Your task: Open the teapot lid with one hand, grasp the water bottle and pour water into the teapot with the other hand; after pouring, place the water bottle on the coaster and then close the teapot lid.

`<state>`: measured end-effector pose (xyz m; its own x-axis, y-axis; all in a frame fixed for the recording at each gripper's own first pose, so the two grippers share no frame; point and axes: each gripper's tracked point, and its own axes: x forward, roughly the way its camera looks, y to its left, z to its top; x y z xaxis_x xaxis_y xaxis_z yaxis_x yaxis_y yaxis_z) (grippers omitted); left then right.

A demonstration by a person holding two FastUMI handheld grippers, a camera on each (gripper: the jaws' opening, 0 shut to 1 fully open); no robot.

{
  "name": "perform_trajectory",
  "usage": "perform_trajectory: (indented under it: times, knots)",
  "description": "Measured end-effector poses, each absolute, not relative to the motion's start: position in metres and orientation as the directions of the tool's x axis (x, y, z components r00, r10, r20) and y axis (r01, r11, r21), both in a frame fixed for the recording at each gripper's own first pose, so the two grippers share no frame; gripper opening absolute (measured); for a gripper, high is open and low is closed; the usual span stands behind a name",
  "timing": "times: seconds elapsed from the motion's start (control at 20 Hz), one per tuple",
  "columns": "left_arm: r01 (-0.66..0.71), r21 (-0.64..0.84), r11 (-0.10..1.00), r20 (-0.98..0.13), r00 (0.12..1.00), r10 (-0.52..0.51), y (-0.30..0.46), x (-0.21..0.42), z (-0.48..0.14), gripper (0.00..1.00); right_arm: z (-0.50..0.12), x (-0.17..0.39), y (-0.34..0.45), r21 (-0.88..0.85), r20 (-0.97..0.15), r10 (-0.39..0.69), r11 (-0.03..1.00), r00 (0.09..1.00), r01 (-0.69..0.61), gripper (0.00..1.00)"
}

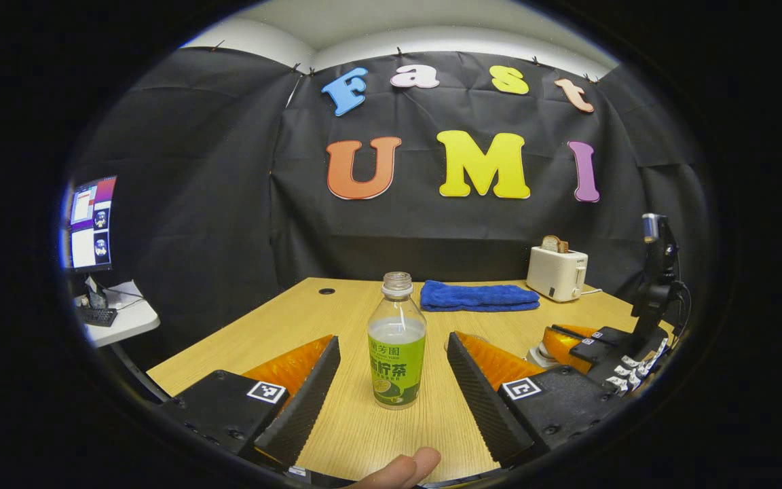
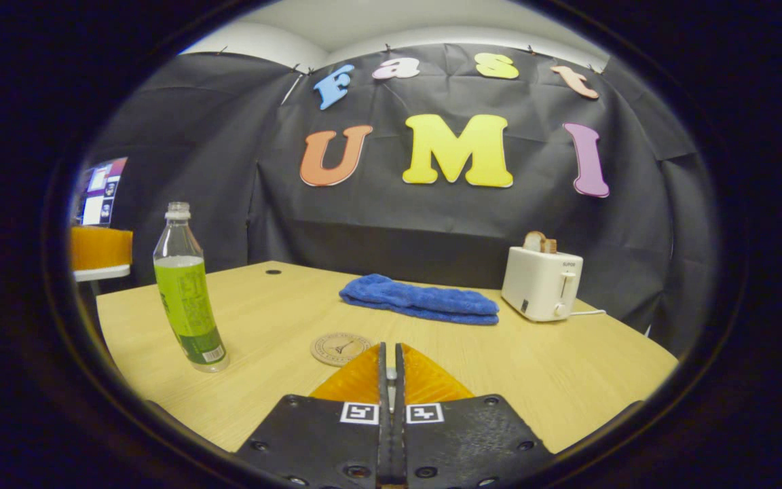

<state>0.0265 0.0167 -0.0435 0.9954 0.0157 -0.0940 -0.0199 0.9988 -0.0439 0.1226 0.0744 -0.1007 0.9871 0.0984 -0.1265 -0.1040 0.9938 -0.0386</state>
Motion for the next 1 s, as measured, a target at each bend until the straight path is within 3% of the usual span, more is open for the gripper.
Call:
perform_trajectory:
  times: [0.55, 1.0]
  knots:
    - [-0.012, -0.047, 0.999, -0.122, 0.992, 0.006, 0.027, 0.040, -0.047, 0.99, -0.041, 0.073, 0.004, -0.044, -0.046, 0.033, 0.998, 0.998, -0.035, 0.00]
    - [0.085, -0.063, 0.994, -0.159, 0.983, -0.095, -0.005, 0.061, -0.089, 1.00, -0.030, 0.053, -0.027, -0.020, -0.035, 0.027, 0.999, 0.999, -0.028, 0.00]
